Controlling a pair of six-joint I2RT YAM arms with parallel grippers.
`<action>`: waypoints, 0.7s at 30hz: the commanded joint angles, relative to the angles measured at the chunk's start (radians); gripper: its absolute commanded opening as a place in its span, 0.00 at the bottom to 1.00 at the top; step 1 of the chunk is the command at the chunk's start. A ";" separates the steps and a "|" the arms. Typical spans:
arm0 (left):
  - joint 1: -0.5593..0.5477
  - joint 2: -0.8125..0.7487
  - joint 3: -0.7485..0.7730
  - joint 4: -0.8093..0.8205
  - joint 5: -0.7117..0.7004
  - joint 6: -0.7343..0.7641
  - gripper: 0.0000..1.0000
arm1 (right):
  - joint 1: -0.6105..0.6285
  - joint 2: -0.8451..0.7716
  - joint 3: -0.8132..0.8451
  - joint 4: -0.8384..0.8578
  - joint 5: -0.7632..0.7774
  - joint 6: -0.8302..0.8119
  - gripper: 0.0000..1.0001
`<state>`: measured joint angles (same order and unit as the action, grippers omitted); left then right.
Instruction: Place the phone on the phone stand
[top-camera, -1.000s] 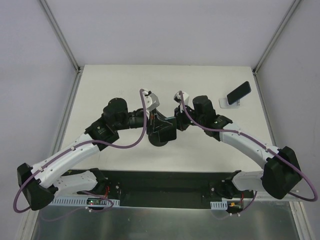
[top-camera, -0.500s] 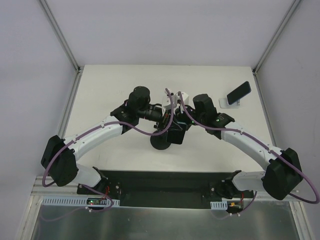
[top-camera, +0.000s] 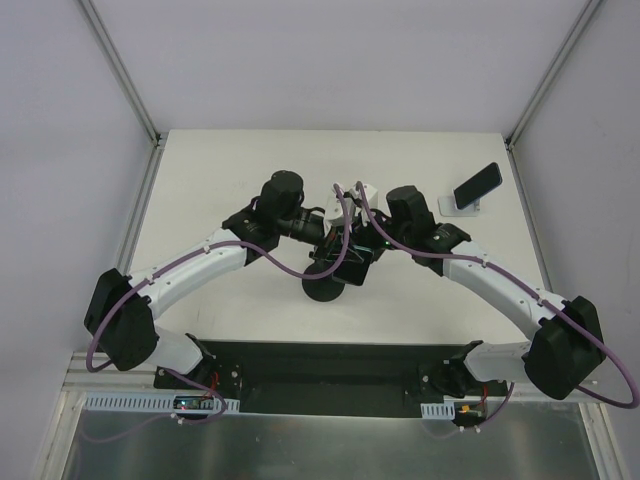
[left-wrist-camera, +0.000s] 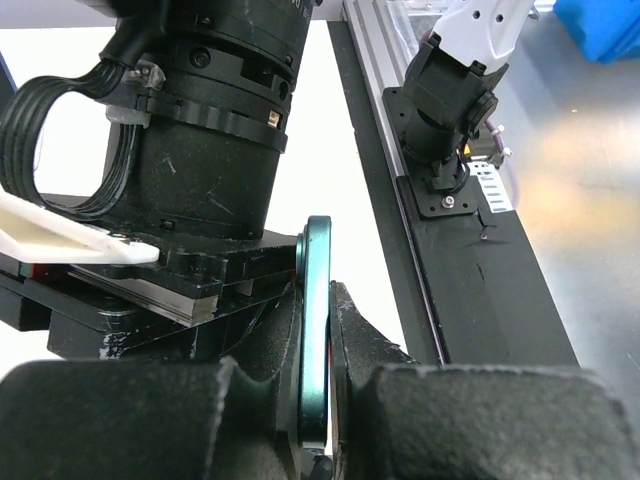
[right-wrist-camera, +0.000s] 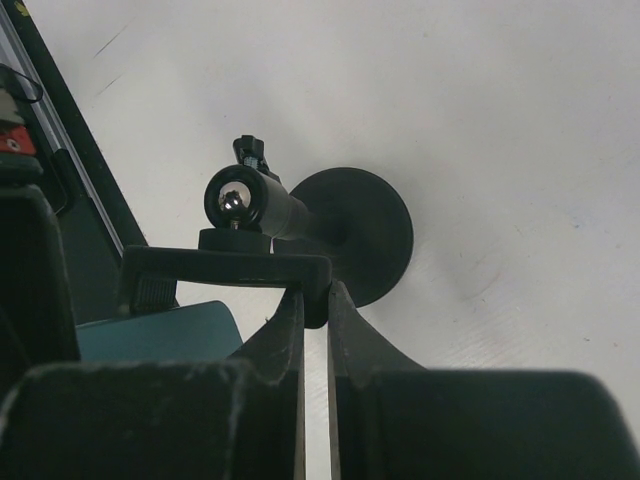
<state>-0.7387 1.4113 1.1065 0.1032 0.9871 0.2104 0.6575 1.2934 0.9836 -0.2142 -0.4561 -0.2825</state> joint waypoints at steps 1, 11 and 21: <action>0.012 0.006 0.038 0.039 -0.042 0.073 0.00 | 0.005 -0.034 0.058 0.044 -0.082 0.011 0.00; 0.012 -0.090 -0.097 0.119 -0.284 0.069 0.00 | 0.005 -0.054 0.017 0.099 -0.065 0.052 0.01; 0.065 -0.066 -0.082 0.135 0.049 0.018 0.00 | -0.006 -0.032 0.023 0.073 -0.235 -0.040 0.00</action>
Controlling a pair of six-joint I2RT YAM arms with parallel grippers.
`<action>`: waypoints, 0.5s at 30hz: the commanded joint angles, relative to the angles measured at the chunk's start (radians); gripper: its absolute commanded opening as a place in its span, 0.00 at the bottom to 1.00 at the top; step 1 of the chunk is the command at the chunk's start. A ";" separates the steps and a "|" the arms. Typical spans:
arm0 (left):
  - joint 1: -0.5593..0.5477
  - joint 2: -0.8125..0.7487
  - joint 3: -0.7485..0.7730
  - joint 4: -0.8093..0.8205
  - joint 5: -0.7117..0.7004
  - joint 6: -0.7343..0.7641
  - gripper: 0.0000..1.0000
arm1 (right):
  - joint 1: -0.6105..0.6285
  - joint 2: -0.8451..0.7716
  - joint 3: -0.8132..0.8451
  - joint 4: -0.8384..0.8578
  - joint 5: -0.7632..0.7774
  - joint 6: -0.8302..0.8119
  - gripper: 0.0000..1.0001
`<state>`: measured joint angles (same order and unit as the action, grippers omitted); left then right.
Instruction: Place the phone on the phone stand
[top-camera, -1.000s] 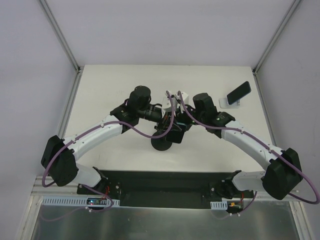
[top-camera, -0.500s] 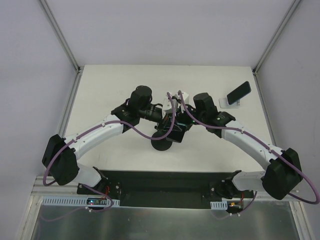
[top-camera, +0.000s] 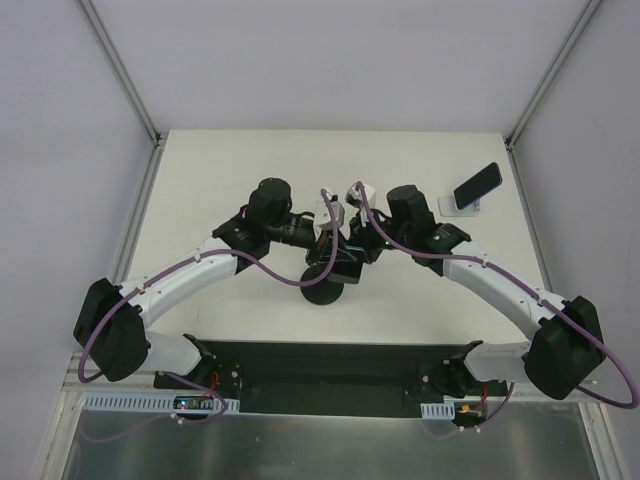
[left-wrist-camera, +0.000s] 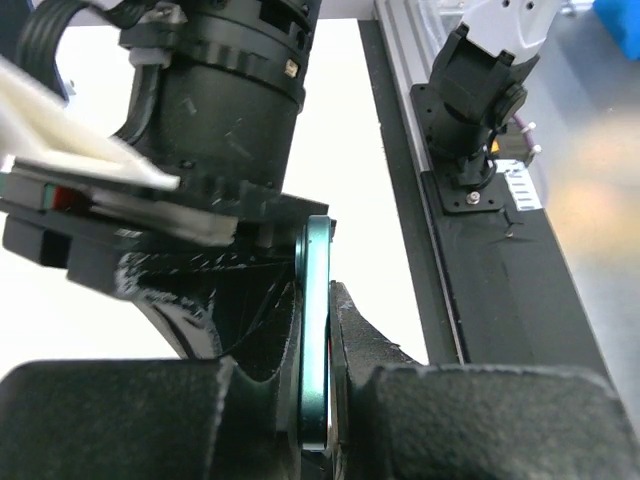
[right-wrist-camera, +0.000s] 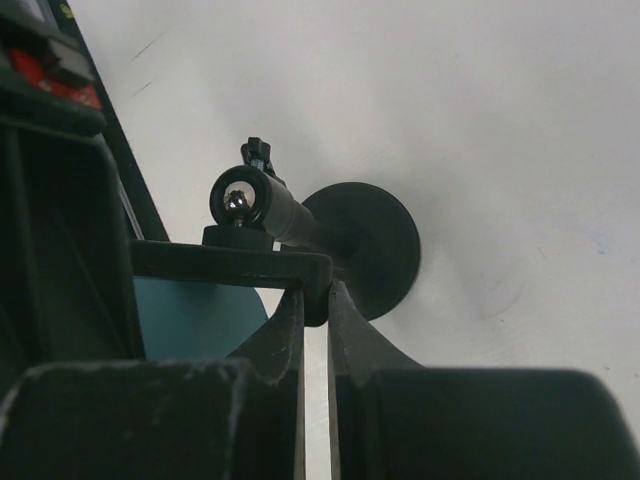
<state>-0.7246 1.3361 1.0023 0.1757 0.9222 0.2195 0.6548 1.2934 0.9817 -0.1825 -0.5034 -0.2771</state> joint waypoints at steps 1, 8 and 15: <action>0.065 0.015 0.036 0.062 0.145 0.000 0.00 | -0.004 -0.031 0.028 0.040 -0.205 -0.051 0.00; 0.111 0.051 0.101 -0.005 0.245 -0.017 0.00 | -0.009 -0.031 0.034 -0.005 -0.187 -0.091 0.00; 0.111 -0.098 0.000 -0.053 -0.167 -0.061 0.00 | -0.015 -0.075 -0.017 0.041 0.021 -0.036 0.00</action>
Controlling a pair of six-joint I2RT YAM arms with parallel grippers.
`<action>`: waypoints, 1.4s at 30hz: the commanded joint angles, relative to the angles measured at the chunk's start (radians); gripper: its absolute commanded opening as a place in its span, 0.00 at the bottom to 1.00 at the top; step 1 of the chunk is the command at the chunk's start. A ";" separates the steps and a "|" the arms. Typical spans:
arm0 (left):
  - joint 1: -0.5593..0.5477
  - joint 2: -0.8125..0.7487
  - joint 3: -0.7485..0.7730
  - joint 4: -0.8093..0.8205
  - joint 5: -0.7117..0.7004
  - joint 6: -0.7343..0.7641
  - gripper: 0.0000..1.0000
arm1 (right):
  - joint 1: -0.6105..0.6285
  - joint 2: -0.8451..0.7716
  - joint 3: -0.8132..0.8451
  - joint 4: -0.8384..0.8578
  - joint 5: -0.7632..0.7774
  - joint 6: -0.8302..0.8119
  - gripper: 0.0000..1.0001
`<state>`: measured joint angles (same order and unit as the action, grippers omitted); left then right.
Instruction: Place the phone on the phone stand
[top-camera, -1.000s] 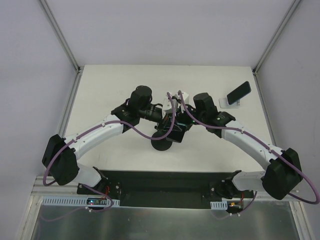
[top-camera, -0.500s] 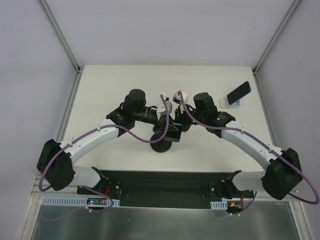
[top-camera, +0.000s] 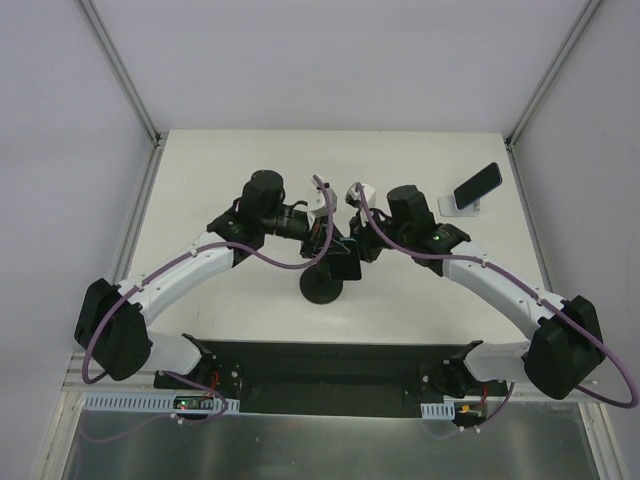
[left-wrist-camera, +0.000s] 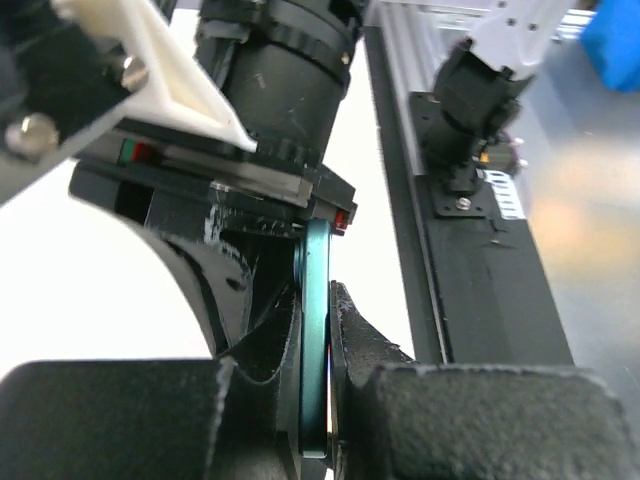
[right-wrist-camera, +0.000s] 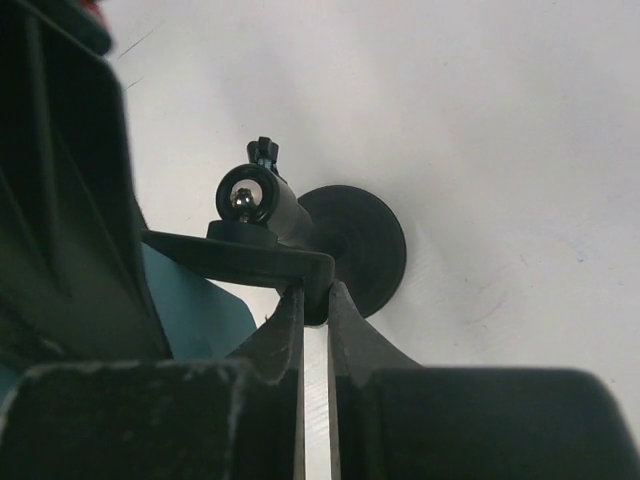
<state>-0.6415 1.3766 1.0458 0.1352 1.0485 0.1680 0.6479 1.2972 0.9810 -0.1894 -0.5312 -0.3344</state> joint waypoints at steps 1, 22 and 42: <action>0.013 -0.161 -0.059 -0.016 -0.408 -0.016 0.00 | -0.007 -0.088 -0.031 0.063 0.083 0.037 0.00; -0.274 -0.034 -0.058 0.067 -1.547 -0.119 0.00 | 0.588 -0.230 -0.085 0.173 1.335 0.541 0.00; -0.242 -0.045 -0.101 0.116 -1.182 -0.097 0.00 | 0.581 -0.685 -0.354 0.155 0.954 0.258 0.80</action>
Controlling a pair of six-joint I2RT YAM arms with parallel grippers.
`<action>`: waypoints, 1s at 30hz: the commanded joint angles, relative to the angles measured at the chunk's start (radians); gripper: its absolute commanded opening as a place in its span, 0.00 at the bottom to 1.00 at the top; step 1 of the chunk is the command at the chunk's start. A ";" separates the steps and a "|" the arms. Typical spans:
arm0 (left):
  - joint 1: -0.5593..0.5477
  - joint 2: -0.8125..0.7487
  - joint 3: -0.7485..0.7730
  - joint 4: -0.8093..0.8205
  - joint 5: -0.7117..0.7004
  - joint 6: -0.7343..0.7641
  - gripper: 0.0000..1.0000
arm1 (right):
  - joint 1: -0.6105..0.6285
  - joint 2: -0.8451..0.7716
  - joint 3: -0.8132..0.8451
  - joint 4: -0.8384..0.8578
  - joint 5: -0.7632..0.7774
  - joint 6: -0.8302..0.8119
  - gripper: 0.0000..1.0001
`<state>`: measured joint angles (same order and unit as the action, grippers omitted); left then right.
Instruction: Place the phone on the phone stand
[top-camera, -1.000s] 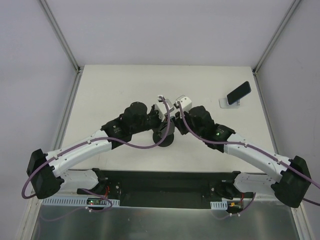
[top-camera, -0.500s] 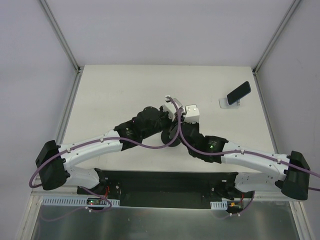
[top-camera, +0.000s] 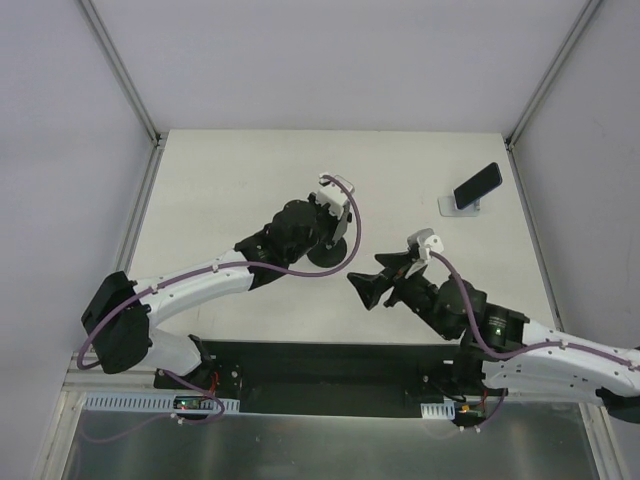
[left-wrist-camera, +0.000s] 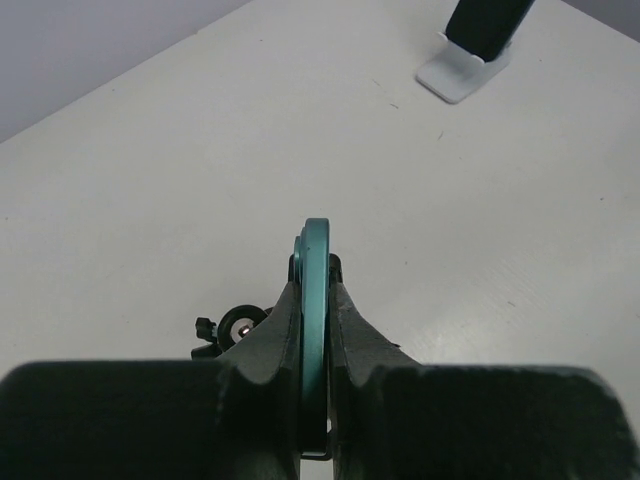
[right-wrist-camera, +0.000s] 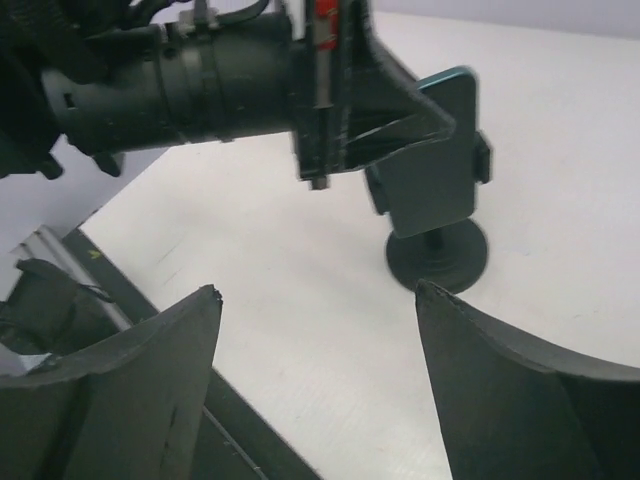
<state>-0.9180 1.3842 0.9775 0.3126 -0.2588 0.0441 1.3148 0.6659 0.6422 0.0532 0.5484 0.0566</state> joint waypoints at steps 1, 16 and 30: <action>0.050 -0.068 -0.042 -0.063 0.179 0.022 0.00 | -0.200 -0.052 -0.007 -0.140 -0.205 -0.136 0.81; 0.251 -0.168 0.007 -0.219 0.974 0.057 0.28 | -0.689 0.247 0.184 -0.202 -1.047 -0.227 0.87; 0.298 -0.520 0.056 -0.338 0.296 -0.076 0.99 | -0.338 0.412 0.371 -0.238 -0.222 0.041 0.96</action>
<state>-0.6331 0.9264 0.9855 0.0097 0.4183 0.0124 0.8959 1.0012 0.8726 -0.1532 -0.0372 -0.0257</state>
